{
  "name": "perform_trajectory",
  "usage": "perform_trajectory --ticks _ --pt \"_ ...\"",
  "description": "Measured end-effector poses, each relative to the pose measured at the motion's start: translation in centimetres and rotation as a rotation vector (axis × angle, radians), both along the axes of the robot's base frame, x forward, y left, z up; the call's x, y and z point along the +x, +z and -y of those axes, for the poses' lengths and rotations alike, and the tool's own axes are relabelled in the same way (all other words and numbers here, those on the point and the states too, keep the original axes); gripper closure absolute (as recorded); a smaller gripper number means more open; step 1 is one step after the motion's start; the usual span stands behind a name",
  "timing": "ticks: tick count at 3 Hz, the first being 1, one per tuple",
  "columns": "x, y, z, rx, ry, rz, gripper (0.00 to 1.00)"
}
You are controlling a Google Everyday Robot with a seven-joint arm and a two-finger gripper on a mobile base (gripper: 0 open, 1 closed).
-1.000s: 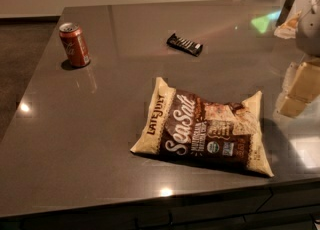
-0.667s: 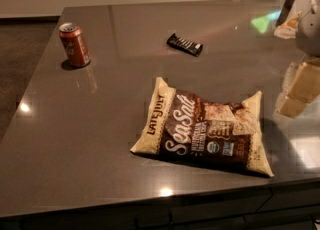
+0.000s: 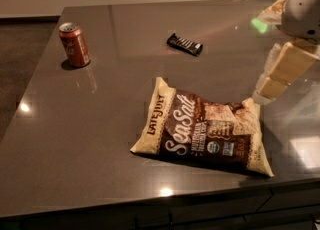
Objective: Move coke can near brown chip bag
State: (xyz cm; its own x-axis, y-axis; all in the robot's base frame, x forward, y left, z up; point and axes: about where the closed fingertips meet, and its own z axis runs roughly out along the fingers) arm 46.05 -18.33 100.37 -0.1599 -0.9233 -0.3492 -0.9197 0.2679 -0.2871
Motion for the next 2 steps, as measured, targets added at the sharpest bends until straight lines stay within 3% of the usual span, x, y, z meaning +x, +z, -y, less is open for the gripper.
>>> perform_trajectory --ticks 2 --pt "4.8 1.6 -9.0 0.185 0.087 0.098 0.00"
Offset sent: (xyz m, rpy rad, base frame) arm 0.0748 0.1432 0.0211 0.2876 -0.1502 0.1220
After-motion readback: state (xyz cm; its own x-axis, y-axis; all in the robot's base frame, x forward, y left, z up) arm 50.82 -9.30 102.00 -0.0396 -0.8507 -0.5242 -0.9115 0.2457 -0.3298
